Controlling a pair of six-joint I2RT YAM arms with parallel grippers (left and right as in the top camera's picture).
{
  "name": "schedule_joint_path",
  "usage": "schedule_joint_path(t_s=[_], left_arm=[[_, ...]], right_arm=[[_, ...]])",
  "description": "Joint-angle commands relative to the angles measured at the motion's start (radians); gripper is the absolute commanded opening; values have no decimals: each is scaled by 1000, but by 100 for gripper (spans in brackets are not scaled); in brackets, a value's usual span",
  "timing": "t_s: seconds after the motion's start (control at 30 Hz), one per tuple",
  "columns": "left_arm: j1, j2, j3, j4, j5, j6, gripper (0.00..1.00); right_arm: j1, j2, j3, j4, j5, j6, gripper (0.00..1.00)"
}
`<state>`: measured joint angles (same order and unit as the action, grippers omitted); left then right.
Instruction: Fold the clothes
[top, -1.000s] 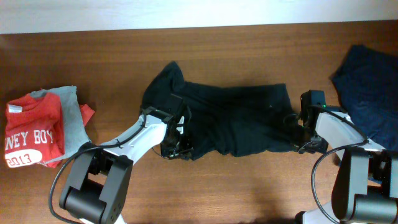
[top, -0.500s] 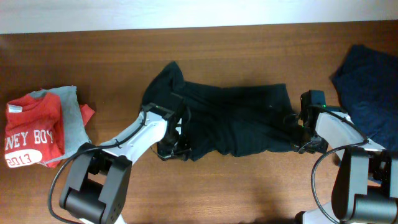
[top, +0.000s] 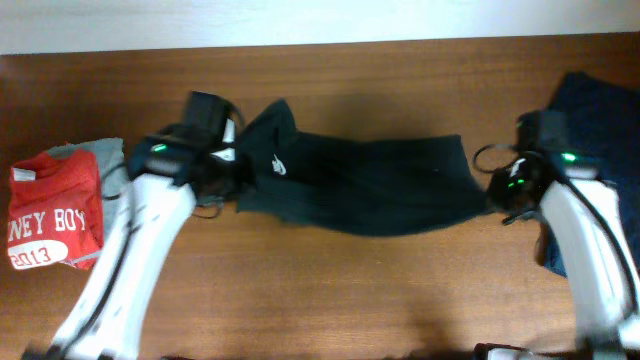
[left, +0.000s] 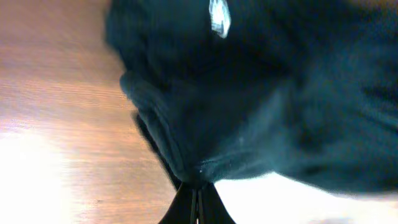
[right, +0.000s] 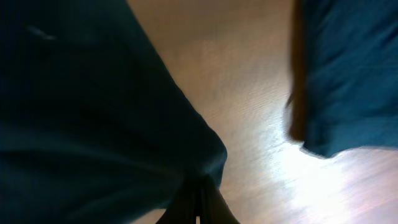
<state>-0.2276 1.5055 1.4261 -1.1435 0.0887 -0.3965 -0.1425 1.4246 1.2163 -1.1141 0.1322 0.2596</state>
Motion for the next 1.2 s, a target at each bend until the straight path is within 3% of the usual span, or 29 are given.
schedule_joint_path(t_s=[0.0, 0.37, 0.6, 0.83, 0.97, 1.1, 1.17], left_arm=[[65, -122, 46, -14, -33, 51, 0], [153, -386, 201, -79, -34, 55, 0], [181, -425, 304, -43, -79, 54, 0], [181, -166, 304, 56, -93, 87, 0], [185, 36, 305, 261, -84, 141, 0], [208, 201, 356, 503, -30, 247, 0], [222, 229, 416, 537, -30, 265, 0]], right_arm=[[-3, -124, 114, -56, -8, -47, 4], [-3, -318, 430, -220, -5, -73, 4], [-3, -295, 529, -212, -6, -114, 4], [-3, -35, 528, -166, -44, -131, 4], [-3, 153, 529, 8, -111, -152, 4], [-2, 246, 534, 231, -187, -139, 4], [-2, 247, 552, 297, -185, -124, 4]])
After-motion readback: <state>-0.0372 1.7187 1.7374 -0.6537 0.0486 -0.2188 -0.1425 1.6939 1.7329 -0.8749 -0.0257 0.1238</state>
